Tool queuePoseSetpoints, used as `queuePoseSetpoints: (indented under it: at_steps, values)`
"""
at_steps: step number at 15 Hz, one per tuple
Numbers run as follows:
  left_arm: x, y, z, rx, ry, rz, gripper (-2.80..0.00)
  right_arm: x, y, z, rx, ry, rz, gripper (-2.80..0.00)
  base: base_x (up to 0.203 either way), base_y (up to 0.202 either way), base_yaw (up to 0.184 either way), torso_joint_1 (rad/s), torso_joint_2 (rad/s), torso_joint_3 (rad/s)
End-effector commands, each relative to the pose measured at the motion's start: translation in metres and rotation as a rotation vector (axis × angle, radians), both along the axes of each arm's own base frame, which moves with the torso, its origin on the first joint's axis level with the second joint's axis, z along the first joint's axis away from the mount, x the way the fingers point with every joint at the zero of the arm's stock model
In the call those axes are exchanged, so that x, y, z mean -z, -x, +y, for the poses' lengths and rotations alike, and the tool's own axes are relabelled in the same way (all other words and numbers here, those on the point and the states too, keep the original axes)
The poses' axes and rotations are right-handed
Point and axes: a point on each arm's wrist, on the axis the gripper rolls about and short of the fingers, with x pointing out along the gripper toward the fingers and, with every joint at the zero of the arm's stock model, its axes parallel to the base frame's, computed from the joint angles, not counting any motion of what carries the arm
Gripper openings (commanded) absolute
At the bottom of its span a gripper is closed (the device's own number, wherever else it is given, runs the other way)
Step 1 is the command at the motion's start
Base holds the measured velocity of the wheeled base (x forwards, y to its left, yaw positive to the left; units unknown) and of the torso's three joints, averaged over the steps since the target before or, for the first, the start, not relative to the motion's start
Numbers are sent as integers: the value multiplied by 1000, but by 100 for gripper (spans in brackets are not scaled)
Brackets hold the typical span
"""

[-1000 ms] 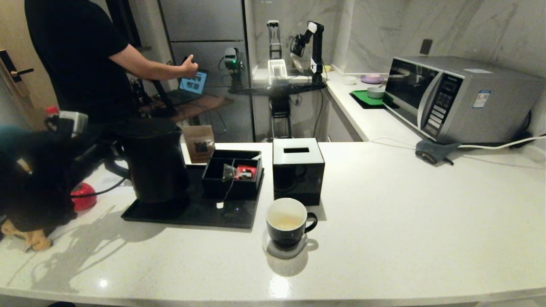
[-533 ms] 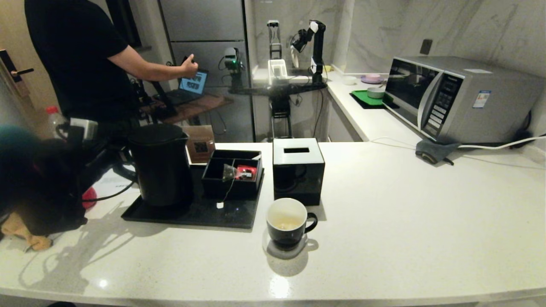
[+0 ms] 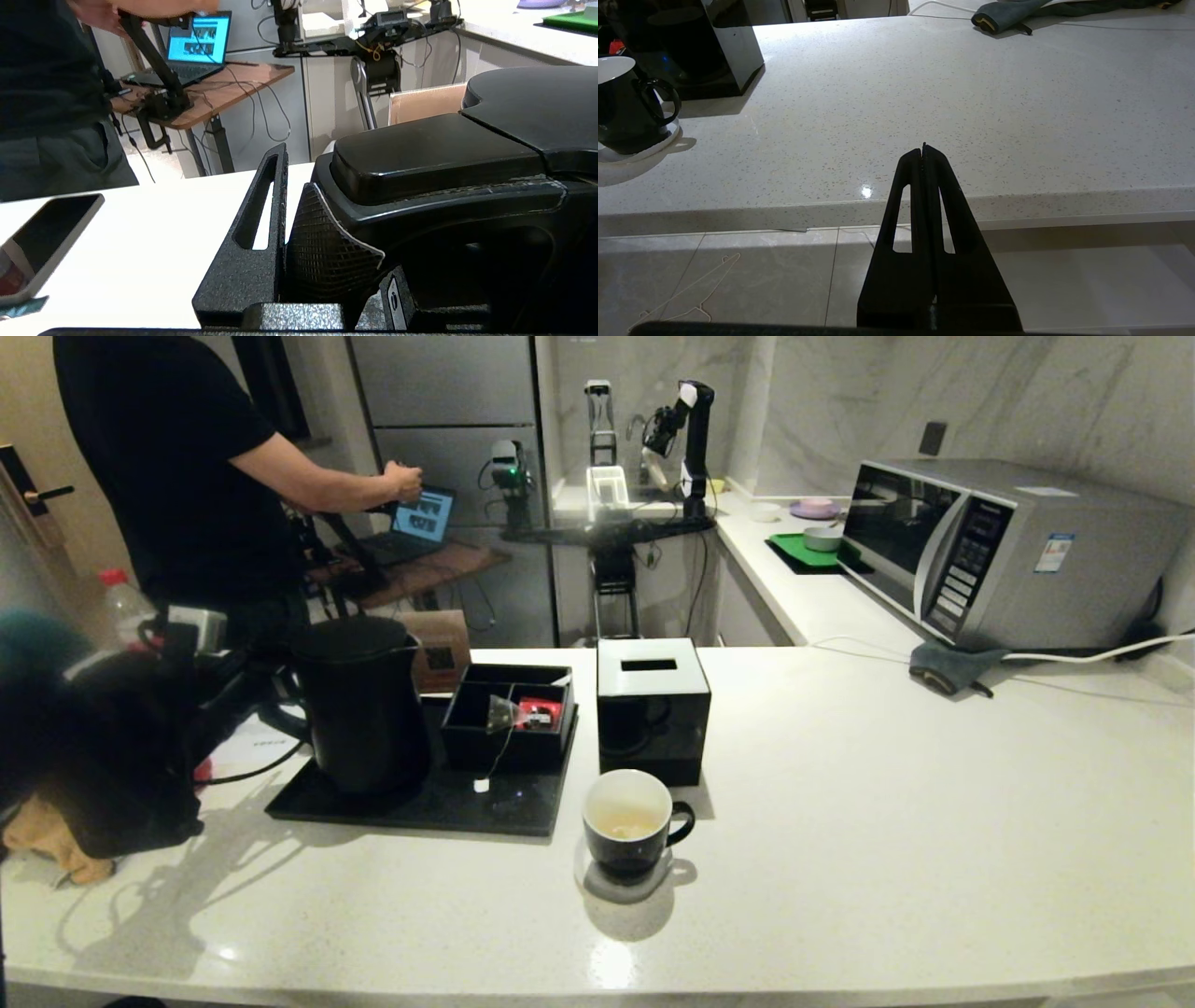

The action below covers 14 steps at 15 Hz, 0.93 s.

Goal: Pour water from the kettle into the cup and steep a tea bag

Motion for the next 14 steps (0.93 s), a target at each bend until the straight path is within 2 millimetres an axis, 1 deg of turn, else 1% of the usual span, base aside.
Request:
queuePoseSetpoints:
  at_steps: [1, 12, 14]
  values:
    - [4, -1, 0, 2, 1, 0, -280, 0, 0, 0, 0, 0, 0, -280, 0, 0, 0, 0, 0, 0]
    - [19, 0, 3, -3, 49, 34, -280, 0, 0, 0, 0, 0, 1, -280, 0, 0, 0, 0, 0, 0]
    - [20, 1, 7, -12, 52, 38, -280, 0, 0, 0, 0, 0, 0, -280, 0, 0, 0, 0, 0, 0]
